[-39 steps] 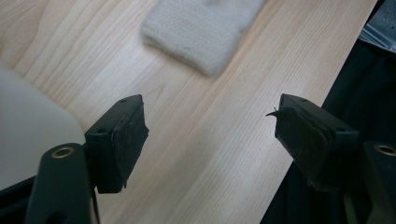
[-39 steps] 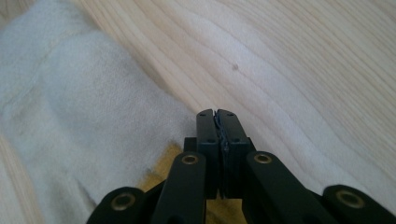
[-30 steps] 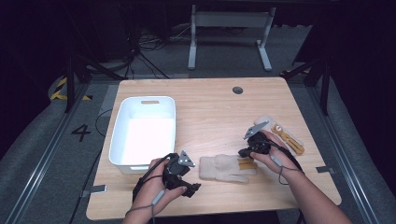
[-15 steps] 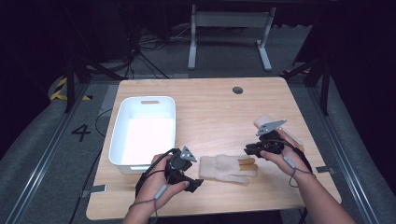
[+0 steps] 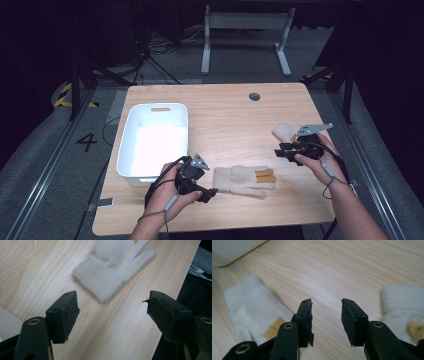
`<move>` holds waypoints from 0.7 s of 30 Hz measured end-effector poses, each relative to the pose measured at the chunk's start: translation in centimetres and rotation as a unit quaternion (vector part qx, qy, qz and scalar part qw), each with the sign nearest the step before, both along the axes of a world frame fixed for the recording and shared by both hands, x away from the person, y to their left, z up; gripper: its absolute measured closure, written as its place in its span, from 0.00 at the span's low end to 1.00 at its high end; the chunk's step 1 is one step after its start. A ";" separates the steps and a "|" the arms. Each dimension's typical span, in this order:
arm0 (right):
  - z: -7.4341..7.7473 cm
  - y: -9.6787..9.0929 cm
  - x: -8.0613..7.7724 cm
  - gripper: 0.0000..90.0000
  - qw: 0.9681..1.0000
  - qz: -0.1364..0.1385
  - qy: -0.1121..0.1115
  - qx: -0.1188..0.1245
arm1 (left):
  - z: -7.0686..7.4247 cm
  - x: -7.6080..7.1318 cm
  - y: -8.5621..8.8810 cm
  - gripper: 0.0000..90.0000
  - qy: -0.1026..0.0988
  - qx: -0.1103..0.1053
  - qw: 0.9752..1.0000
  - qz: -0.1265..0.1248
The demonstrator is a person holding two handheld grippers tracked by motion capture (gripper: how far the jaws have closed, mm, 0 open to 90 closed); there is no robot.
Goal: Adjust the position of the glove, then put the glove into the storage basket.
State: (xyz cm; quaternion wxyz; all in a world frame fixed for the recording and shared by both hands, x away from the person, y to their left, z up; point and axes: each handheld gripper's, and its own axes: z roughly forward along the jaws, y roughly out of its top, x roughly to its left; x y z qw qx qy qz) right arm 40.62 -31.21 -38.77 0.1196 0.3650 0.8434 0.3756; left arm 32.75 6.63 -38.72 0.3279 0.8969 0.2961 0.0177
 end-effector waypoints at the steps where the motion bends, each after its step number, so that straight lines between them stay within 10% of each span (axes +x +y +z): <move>1: 0.1 -0.3 0.0 0.68 1.000 -0.007 -0.002 0.001 | 0.0 0.0 0.0 0.29 0.001 0.001 1.000 -0.001; 21: -0.2 -5.1 1.4 0.58 0.994 -0.111 -0.016 0.007 | 0.0 -0.1 0.3 0.28 -0.002 0.002 1.000 0.005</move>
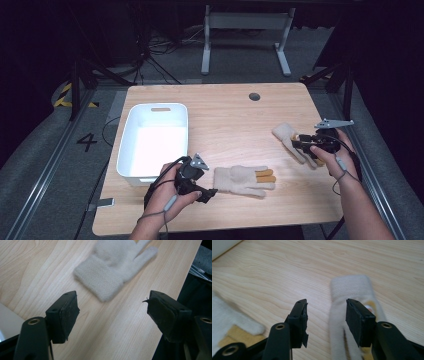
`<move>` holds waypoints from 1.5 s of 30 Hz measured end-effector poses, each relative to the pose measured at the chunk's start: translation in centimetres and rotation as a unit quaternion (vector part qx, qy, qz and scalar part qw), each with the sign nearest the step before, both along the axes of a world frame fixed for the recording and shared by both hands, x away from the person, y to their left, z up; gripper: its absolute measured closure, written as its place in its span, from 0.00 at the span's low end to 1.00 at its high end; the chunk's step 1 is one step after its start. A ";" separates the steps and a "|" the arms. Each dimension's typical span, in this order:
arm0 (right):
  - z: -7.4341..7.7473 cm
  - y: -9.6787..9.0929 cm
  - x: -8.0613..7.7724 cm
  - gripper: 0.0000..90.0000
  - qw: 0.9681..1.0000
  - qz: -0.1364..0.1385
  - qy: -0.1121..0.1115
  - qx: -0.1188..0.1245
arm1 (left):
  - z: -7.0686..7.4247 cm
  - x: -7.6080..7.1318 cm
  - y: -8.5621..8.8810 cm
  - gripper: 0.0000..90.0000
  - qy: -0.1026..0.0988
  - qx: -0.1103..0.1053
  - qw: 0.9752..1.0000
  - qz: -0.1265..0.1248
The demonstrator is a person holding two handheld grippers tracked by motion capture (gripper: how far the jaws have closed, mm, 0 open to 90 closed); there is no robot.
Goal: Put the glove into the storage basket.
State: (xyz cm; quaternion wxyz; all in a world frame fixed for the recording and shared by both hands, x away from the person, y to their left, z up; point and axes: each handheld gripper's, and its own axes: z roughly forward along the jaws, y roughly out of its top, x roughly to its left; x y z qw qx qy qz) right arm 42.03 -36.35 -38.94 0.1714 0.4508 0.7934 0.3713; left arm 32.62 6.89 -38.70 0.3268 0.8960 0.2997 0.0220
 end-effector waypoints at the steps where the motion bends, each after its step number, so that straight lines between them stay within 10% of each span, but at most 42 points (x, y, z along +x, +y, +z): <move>1: -0.2 -0.4 0.2 0.57 1.000 -0.008 0.000 -0.001 | 0.0 0.0 0.0 0.28 0.001 -0.003 1.000 0.001; 36: -4.9 -2.4 3.7 0.46 0.995 -0.066 0.043 -0.054 | -0.7 -0.8 0.5 0.28 0.009 0.012 1.000 0.011; 45: -5.3 -2.4 4.0 0.73 0.995 -0.053 0.053 -0.070 | -0.9 -0.9 0.9 0.28 0.013 0.012 1.000 0.015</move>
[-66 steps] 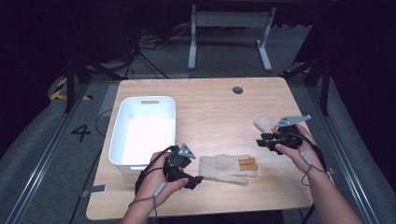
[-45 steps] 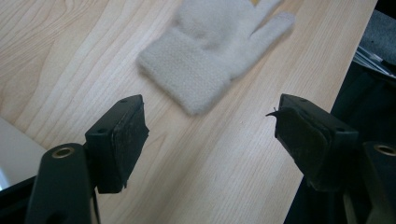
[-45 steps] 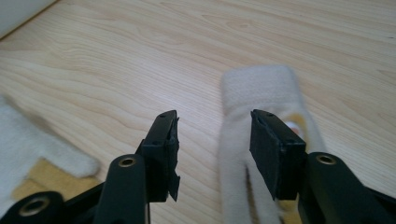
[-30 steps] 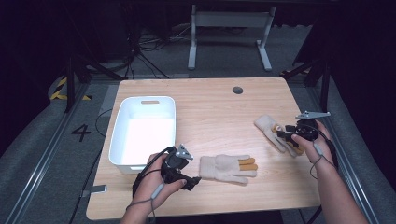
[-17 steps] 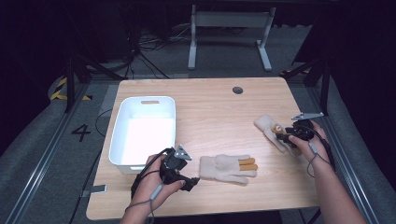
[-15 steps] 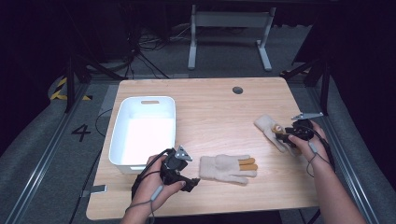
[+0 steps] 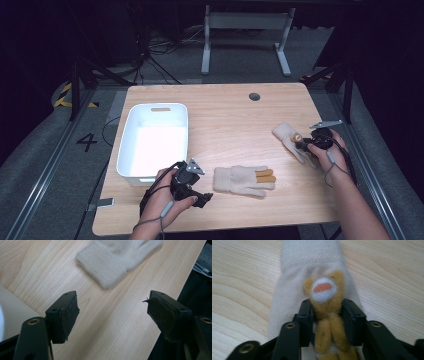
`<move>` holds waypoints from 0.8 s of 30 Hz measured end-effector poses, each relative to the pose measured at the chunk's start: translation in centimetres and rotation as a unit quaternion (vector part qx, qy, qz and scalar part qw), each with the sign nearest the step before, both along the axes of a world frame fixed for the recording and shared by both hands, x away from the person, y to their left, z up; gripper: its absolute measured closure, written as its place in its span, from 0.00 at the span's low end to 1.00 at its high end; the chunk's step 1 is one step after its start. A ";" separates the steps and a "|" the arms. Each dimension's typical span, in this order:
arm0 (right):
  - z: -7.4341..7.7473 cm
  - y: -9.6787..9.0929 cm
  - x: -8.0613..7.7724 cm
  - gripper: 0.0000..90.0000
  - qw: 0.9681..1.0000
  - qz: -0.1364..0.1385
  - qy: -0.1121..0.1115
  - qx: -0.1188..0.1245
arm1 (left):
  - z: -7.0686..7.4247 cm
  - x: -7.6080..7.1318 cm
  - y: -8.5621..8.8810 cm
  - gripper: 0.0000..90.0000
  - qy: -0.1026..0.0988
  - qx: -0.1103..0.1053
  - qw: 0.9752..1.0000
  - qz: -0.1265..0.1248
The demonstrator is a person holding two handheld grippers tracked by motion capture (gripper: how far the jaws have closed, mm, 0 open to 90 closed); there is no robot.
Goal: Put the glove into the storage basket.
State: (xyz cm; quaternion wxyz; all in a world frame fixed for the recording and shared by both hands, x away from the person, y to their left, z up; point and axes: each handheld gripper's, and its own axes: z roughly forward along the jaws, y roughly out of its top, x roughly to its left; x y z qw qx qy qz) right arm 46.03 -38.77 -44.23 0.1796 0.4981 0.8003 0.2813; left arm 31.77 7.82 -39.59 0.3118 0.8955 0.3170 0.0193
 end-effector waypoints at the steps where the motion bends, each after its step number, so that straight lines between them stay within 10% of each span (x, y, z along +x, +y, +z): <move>1: 0.0 0.1 0.0 0.75 1.000 0.002 0.000 -0.003 | -0.1 0.0 -0.1 0.28 -0.001 0.000 1.000 0.002; 24: 4.9 1.7 -2.5 0.81 0.996 0.083 0.007 -0.023 | 0.4 0.0 -0.3 0.31 0.021 -0.001 1.000 -0.013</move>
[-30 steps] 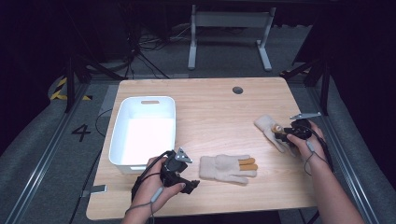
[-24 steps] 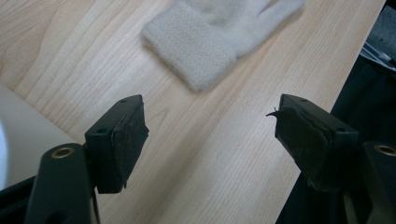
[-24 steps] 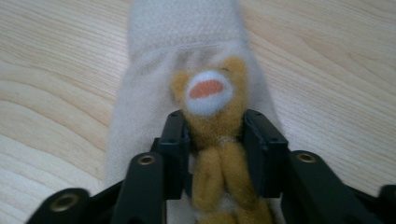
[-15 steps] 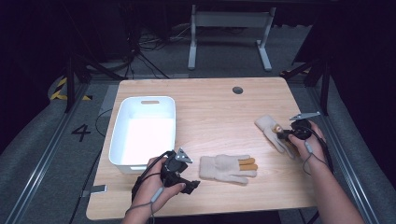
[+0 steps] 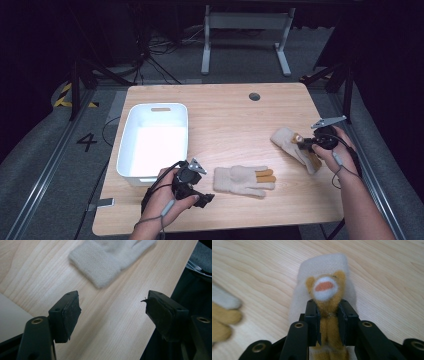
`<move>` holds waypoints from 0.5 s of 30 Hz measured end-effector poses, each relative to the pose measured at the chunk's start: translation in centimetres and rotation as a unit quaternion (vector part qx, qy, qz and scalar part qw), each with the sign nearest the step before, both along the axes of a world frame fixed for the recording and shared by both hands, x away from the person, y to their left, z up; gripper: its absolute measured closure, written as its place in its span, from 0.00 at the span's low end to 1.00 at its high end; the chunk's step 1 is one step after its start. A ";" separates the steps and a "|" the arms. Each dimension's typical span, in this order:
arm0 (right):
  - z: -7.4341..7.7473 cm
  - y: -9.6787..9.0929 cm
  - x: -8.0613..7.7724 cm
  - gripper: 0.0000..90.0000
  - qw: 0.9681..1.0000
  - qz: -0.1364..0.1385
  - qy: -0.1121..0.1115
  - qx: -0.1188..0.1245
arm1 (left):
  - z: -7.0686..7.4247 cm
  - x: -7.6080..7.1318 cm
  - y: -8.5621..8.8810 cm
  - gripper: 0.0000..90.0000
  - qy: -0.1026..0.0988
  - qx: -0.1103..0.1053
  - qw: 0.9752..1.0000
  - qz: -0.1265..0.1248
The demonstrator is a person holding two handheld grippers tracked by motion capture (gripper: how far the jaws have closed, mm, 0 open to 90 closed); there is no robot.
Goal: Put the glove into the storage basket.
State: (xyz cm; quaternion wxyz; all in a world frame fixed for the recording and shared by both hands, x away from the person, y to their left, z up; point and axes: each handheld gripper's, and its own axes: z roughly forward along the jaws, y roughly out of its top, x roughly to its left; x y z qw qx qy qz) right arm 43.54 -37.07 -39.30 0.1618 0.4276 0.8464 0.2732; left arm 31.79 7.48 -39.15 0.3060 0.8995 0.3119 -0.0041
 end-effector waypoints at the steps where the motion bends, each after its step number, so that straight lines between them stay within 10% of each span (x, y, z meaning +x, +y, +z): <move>1: 0.5 0.5 -0.2 0.81 1.000 0.016 -0.001 -0.001 | 0.0 0.0 0.0 0.30 -0.001 0.000 1.000 -0.003; 15: 3.0 3.5 -2.2 0.81 0.995 0.095 0.001 -0.004 | 0.4 -0.1 0.4 0.26 -0.006 -0.001 1.000 -0.012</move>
